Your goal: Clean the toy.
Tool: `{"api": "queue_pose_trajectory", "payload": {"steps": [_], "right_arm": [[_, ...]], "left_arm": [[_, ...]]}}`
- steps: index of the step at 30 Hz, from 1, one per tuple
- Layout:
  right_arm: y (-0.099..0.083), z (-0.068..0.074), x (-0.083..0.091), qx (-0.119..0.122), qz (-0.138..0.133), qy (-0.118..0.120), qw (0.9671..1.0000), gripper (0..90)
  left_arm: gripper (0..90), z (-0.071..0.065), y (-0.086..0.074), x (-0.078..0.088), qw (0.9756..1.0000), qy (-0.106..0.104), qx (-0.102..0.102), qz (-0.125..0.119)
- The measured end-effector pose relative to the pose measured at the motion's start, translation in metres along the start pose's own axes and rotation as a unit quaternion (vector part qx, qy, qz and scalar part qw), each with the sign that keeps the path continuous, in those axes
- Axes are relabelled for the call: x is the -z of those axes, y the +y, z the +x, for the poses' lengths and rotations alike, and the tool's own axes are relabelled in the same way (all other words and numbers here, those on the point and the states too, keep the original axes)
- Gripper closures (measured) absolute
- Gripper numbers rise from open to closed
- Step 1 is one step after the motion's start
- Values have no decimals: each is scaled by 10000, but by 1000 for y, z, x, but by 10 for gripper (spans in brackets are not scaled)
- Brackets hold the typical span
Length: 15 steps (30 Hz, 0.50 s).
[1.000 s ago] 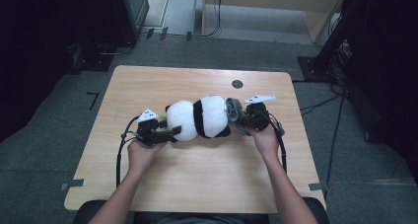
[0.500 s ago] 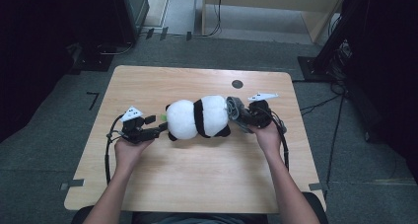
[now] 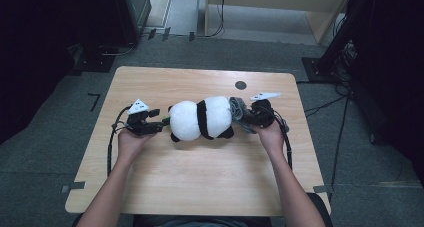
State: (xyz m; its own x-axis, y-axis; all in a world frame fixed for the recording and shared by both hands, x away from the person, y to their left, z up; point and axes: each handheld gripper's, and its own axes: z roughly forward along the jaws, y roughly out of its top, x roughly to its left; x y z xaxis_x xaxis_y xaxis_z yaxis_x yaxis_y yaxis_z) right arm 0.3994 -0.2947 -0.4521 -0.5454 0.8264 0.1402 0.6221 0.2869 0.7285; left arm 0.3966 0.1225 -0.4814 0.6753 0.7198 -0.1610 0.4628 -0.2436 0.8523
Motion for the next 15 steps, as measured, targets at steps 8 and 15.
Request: {"api": "queue_pose_trajectory", "payload": {"steps": [8,15], "right_arm": [[5,4,-21,135,60,284,9995,774],[10,6,-30,252,-83,394,9989,792]], "left_arm": [[325,-3,-4,-6,9995,-105,-268,-102],[318,0,-7,-11,9994,-251,-170,-173]]}}
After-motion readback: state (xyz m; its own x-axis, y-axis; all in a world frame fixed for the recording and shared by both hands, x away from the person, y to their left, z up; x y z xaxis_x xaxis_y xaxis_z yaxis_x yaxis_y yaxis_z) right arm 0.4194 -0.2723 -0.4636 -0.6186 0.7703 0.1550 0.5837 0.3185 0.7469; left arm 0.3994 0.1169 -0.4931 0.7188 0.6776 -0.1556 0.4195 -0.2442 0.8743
